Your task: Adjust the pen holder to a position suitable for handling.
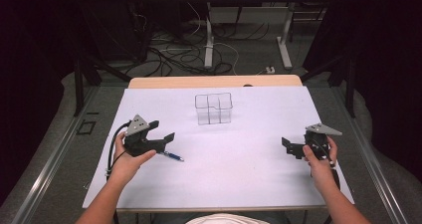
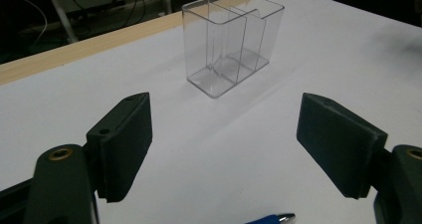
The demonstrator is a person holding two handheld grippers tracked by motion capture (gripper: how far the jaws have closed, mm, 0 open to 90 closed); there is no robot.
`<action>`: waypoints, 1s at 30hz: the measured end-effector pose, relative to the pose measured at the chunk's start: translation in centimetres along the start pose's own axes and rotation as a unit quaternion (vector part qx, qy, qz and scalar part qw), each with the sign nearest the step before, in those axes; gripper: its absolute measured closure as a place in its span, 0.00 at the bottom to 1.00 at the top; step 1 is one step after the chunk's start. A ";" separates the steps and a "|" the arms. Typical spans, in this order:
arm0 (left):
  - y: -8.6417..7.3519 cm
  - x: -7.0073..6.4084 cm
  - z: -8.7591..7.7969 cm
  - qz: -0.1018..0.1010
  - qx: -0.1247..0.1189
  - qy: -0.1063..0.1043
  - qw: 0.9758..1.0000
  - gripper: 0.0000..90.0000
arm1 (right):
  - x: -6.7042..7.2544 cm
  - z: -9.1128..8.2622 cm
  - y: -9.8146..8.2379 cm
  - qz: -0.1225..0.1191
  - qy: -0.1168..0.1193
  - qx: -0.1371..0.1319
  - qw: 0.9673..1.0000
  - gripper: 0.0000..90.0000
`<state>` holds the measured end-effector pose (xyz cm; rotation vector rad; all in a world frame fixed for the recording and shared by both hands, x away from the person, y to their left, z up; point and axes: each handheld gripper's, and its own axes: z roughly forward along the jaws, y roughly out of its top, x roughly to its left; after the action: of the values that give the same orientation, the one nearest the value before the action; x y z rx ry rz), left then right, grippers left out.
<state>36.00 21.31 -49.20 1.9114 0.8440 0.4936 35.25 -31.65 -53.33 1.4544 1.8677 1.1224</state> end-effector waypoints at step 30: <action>-1.8 2.9 -0.9 -0.117 -0.040 0.065 0.990 0.00 | 3.1 0.4 0.7 -0.002 0.033 0.000 0.999 0.00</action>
<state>36.72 24.53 -50.40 1.6945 1.1028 0.5036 35.01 -28.49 -52.61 1.4297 1.9126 1.1823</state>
